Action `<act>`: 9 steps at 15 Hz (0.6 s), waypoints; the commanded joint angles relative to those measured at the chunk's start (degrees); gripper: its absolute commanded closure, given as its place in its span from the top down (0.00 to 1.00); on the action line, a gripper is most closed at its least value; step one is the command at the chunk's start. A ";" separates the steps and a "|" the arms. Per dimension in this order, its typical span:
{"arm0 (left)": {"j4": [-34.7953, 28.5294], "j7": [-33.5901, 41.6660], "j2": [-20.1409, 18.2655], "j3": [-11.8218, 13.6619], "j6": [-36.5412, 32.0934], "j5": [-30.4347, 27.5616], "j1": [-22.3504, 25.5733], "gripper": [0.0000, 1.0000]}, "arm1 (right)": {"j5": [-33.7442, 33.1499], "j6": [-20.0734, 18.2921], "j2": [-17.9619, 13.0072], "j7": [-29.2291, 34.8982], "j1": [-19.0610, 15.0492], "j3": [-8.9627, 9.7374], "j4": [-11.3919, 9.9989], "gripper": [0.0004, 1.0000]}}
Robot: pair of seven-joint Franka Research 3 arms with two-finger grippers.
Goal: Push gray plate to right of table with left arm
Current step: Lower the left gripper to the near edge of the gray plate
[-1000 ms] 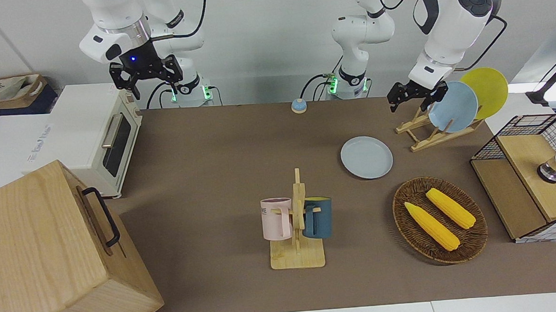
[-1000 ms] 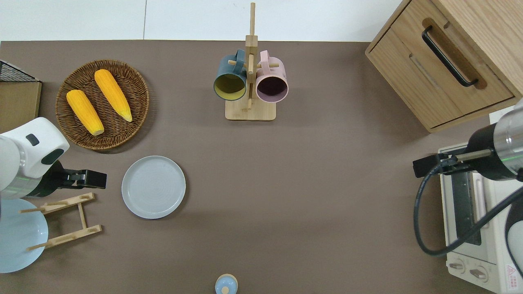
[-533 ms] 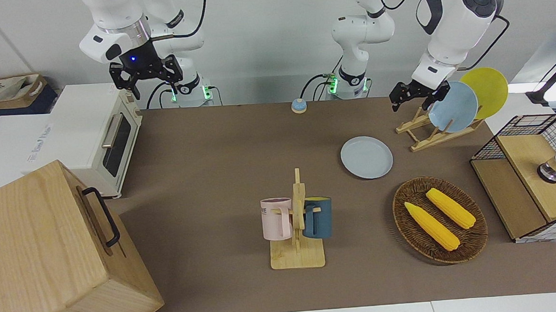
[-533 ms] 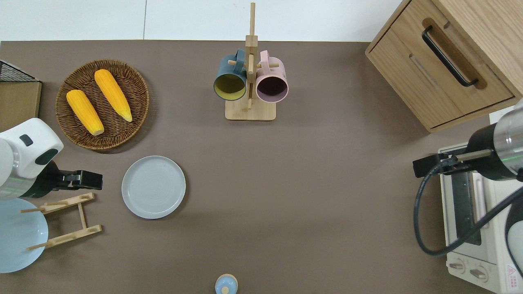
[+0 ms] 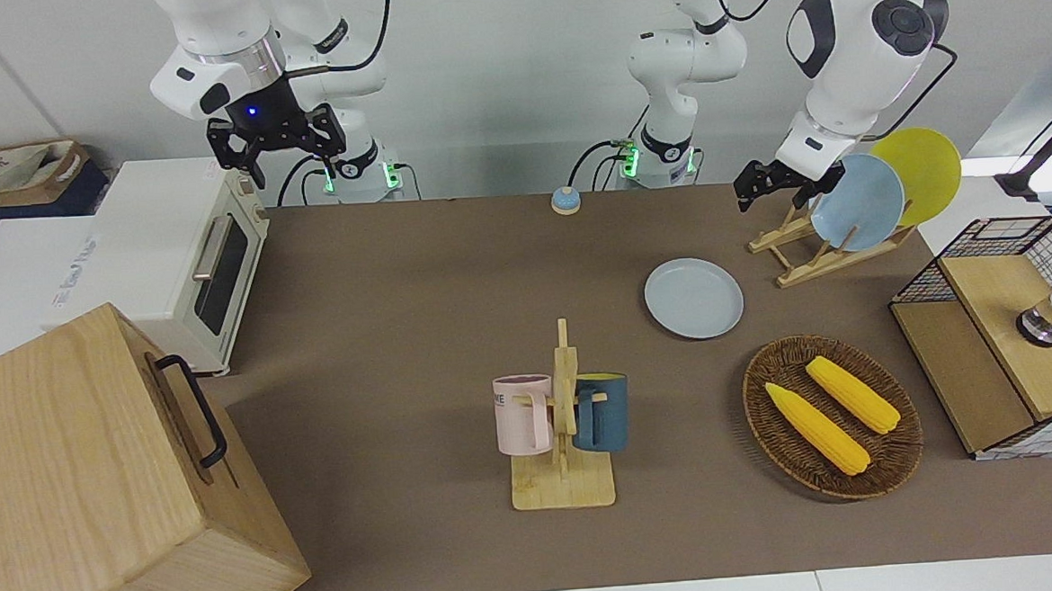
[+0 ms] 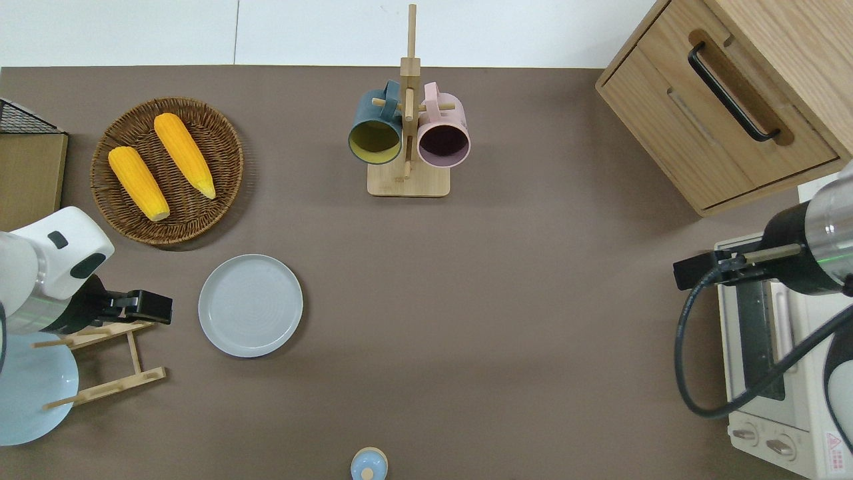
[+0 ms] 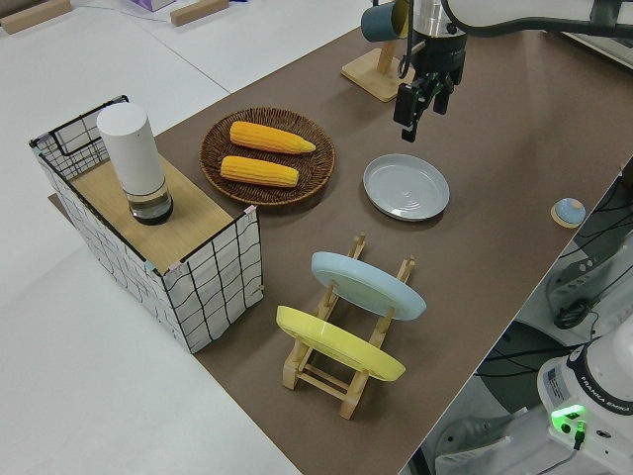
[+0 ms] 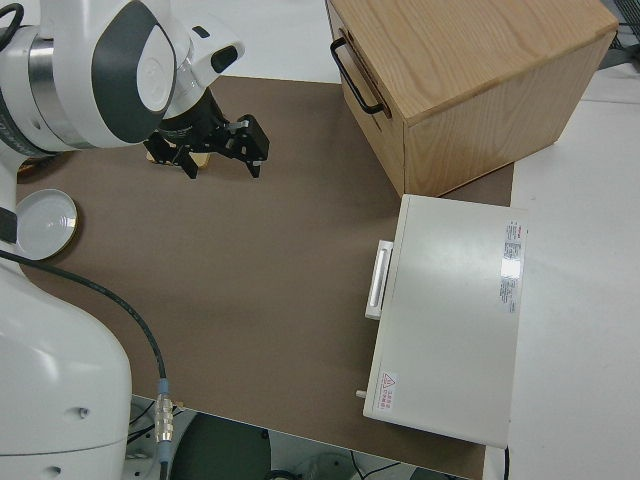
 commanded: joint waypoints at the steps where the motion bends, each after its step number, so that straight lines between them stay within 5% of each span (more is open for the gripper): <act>1: -4.57 -0.16 -1.64 0.36 3.09 -0.26 0.57 1.00 | 0.59 -0.84 -0.17 0.05 -1.15 0.86 0.46 0.98; 9: -18.28 -0.43 -7.18 0.45 16.62 -0.61 2.41 1.00 | 0.59 -0.84 -0.17 0.05 -1.15 0.86 0.46 0.98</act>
